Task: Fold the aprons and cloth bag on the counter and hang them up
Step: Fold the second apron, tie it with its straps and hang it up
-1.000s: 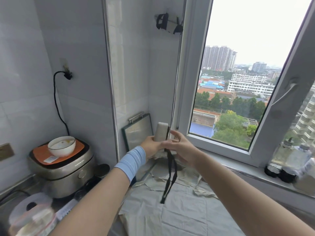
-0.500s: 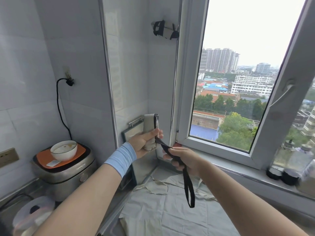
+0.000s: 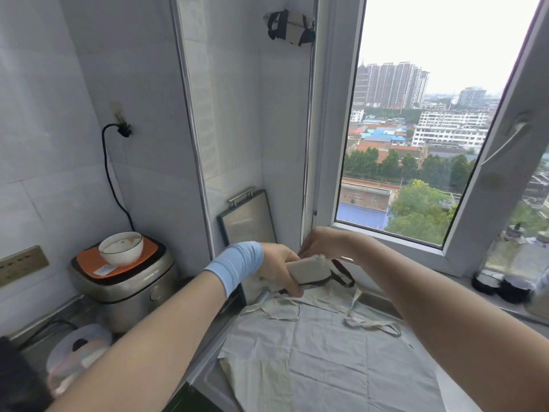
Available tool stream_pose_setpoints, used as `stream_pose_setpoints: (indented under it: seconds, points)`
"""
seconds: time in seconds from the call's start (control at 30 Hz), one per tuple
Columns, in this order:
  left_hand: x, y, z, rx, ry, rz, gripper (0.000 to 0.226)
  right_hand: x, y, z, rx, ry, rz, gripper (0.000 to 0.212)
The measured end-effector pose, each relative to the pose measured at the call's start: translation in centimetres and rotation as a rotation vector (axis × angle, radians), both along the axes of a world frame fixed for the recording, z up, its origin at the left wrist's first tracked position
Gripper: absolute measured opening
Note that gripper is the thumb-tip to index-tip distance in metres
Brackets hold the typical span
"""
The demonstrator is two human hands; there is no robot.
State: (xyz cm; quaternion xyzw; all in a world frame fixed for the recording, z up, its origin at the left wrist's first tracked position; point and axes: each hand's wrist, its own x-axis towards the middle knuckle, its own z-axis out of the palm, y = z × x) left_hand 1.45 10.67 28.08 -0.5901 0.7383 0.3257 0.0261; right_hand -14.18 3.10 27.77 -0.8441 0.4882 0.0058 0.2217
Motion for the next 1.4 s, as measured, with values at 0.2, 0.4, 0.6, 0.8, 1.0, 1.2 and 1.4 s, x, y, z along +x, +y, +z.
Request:
stream_pose_setpoints:
  seconds: [0.2, 0.4, 0.6, 0.8, 1.0, 1.2, 1.4]
  points:
    - [-0.7, 0.1, -1.9, -0.06, -0.243, -0.049, 0.043, 1.0, 0.4, 1.3, -0.012, 0.101, -0.036, 0.031]
    - [0.1, 0.1, -5.6, 0.042, -0.281, 0.04, 0.045, 2.7, 1.4, 2.5, 0.199, -0.439, -0.235, 0.041]
    - [3.1, -0.8, -7.8, -0.179, 0.059, 0.431, 0.047, 1.3, 2.8, 1.5, 0.762, -0.746, -0.054, 0.035]
    - [6.5, -1.2, -10.0, -0.179, 0.671, 0.766, 0.025, -0.7, 2.8, -6.8, 1.157, -1.157, -0.228, 0.019]
    - [2.7, -1.0, -12.4, -0.162, 0.746, 0.51, 0.026, -1.2, 2.5, -14.4, 1.302, -1.043, -0.544, 0.018]
    - [0.1, -2.2, -17.2, -0.178, 0.268, 0.176, 0.021, -2.8, -1.7, -16.4, 0.988, -0.565, -0.675, 0.016]
    - [-3.4, -4.1, -23.8, -0.391, -0.014, 0.047, 0.013, -1.4, -2.3, -20.7, 0.435, -0.221, -0.556, 0.013]
